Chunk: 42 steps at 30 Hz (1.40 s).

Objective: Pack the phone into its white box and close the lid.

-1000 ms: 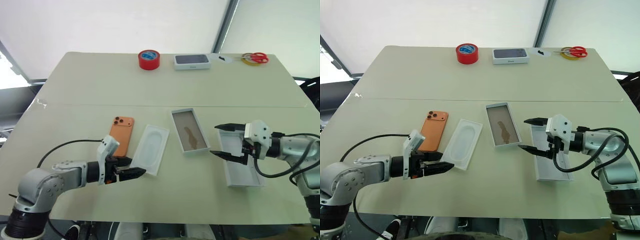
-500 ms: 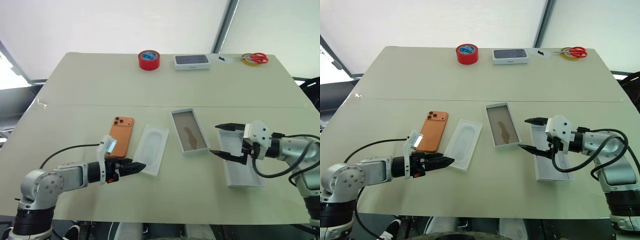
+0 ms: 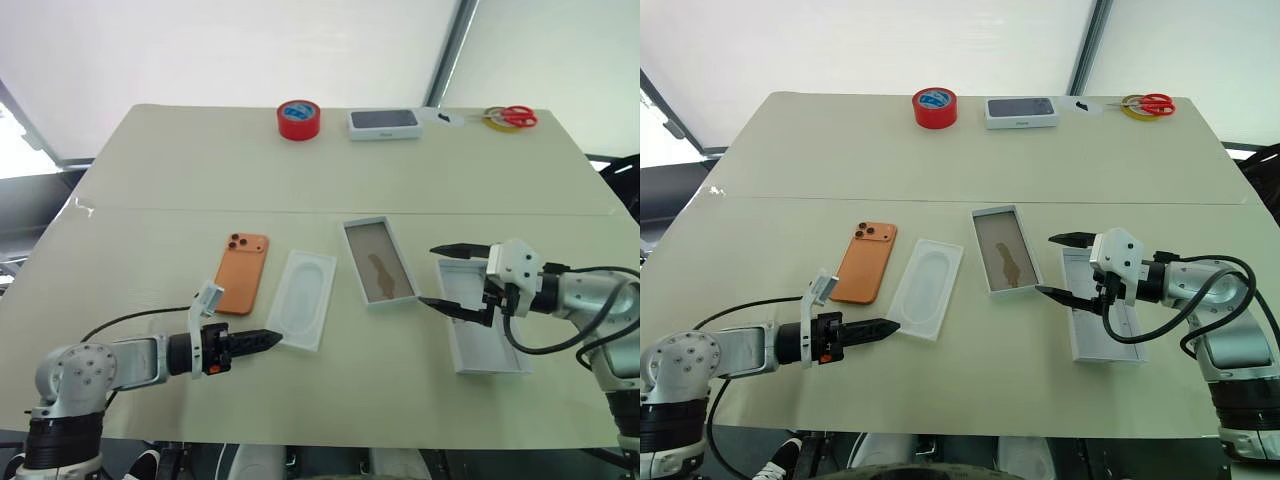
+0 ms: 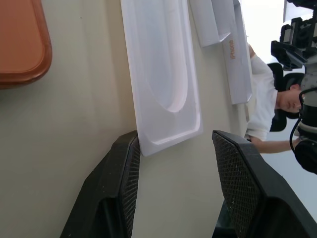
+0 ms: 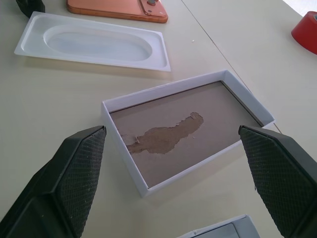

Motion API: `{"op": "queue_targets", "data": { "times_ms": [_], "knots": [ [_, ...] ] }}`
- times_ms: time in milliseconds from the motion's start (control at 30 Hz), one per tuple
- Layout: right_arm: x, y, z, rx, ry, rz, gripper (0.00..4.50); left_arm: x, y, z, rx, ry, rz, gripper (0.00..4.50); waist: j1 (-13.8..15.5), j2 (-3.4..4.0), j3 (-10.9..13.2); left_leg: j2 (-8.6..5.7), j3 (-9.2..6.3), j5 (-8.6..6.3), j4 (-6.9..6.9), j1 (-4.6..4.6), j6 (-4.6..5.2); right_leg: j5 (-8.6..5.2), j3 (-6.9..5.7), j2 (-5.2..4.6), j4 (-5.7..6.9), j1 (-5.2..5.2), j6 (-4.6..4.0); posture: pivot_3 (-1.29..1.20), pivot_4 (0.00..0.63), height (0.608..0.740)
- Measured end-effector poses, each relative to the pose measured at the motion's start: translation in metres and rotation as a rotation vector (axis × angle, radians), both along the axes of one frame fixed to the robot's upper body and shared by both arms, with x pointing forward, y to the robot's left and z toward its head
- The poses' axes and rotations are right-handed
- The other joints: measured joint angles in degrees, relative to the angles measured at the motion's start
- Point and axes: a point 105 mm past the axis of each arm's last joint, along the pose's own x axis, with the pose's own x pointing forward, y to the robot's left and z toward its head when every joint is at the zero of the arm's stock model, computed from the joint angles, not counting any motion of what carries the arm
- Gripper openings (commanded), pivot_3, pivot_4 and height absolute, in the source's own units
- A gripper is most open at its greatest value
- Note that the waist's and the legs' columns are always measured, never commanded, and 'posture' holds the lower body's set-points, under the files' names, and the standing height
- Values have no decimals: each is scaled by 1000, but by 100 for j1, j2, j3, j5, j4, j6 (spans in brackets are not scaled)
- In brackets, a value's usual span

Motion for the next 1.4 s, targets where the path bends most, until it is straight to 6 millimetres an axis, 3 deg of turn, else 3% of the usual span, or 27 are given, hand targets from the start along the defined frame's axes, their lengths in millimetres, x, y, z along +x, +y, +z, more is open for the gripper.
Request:
{"op": "queue_targets", "data": {
  "times_ms": [633,733,833,1233,1333,1400],
  "knots": [
    [3,1,4,3,-12,-4,4500,10,-2,-2,-52,-47,82,2413,7,0,0,0,-1,0,-1,-1,-1,-1,1,-2,-3,-1,-2,0,150,730],
    [3,1,5,3,-17,-4,4500,10,-3,-4,-40,-43,75,1535,6,0,0,0,-1,-1,-1,-1,-1,-1,1,-3,-3,-1,-2,0,150,730],
    [3,1,6,3,-17,-4,4500,8,-6,-5,-32,-44,63,46,4,5,-3,0,-1,-1,-3,-1,-1,-1,1,-3,-6,-1,-2,0,150,730],
    [3,4,8,11,-15,1,4500,20,-2,3,-145,-8,144,9,9,28,-15,0,-4,-1,-4,1,-1,-1,0,-4,-5,0,-2,0,150,730],
    [-4,21,1,7,5,59,4500,26,1,8,-148,-26,177,9,-4,16,-8,0,-4,0,-5,-1,-1,-1,0,-3,-5,-3,-2,0,150,730],
    [-9,37,-16,-19,56,114,4500,34,-1,21,-174,-79,198,9,-6,10,-5,0,-3,1,-5,-6,-3,0,0,-3,-5,-8,-1,0,150,730]
  ]
}}
